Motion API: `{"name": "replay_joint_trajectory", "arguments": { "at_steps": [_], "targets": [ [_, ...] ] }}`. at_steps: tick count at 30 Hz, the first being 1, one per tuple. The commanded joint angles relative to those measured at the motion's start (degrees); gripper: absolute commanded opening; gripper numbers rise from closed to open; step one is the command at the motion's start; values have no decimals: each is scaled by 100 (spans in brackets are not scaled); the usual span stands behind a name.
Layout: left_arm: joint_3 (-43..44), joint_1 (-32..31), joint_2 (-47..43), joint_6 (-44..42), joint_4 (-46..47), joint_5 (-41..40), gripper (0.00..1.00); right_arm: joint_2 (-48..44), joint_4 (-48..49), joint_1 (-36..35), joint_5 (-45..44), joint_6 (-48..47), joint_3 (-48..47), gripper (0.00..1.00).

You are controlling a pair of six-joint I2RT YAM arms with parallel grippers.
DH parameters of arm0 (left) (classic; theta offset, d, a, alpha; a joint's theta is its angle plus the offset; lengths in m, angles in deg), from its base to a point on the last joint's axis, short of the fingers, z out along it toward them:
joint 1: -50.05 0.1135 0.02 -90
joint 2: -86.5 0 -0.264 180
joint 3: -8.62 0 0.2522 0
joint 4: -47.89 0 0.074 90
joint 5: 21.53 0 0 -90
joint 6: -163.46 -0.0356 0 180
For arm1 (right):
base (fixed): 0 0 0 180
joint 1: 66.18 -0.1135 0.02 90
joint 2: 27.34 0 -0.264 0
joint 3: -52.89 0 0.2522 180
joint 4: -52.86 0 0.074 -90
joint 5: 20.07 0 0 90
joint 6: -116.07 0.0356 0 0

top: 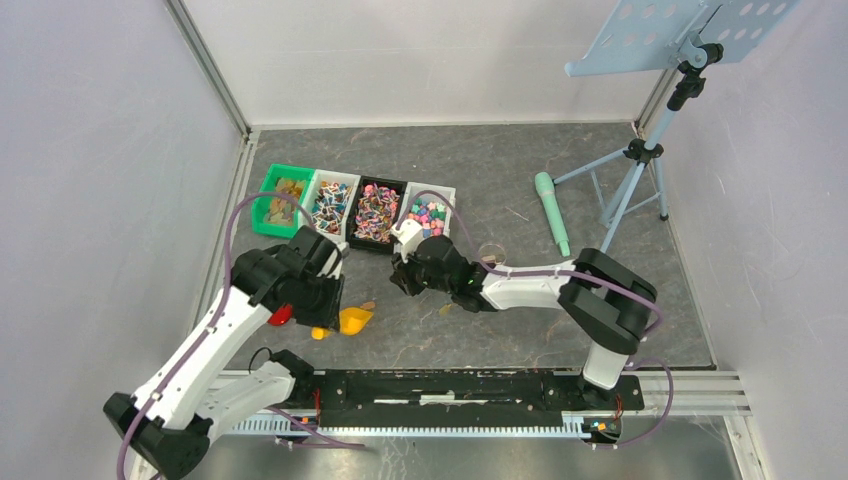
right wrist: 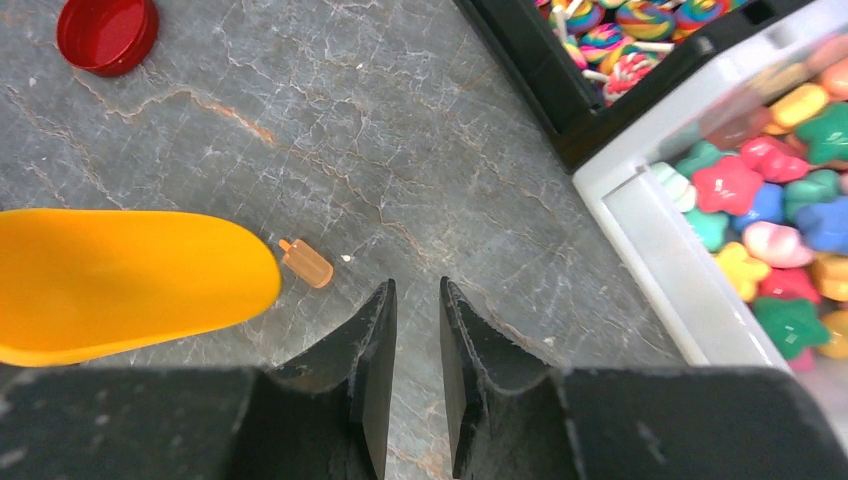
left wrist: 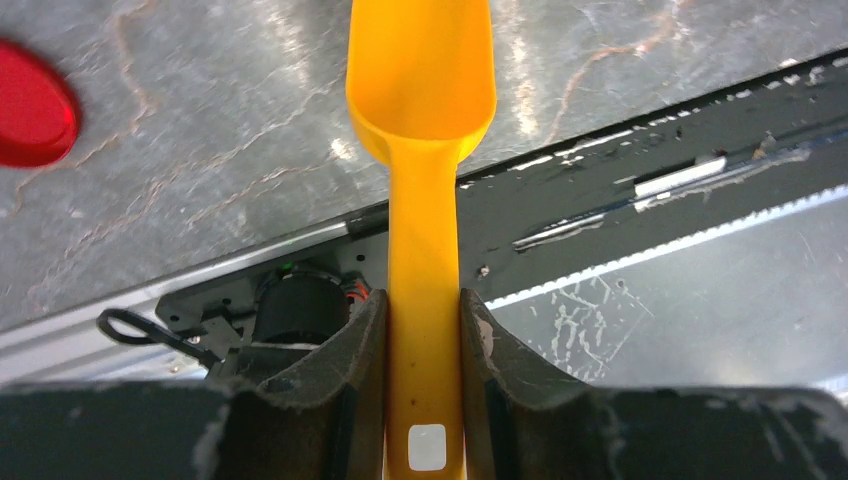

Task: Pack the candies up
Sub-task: Scoop the fake candies from the center of the board.

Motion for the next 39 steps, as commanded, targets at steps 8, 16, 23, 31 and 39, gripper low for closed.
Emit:
{"name": "replay_joint_trajectory", "arguments": {
  "at_steps": [8, 16, 23, 31, 39],
  "targets": [
    [218, -138, 1073, -807, 628, 894, 2, -1722, 212, 575, 515, -401, 812, 29],
    [1090, -139, 386, -1236, 1294, 371, 2, -2252, 205, 791, 537, -415, 1238, 30],
    [1550, -139, 865, -3206, 98, -1859, 2, -2420, 169, 842, 591, -518, 1358, 31],
    [1036, -144, 630, -3853, -392, -1961, 2, -2852, 6, 921, 552, -749, 1507, 32],
    [547, -147, 428, -4887, -695, -1587, 2, -3105, -68, 986, 553, -917, 1570, 33]
  ]
}}
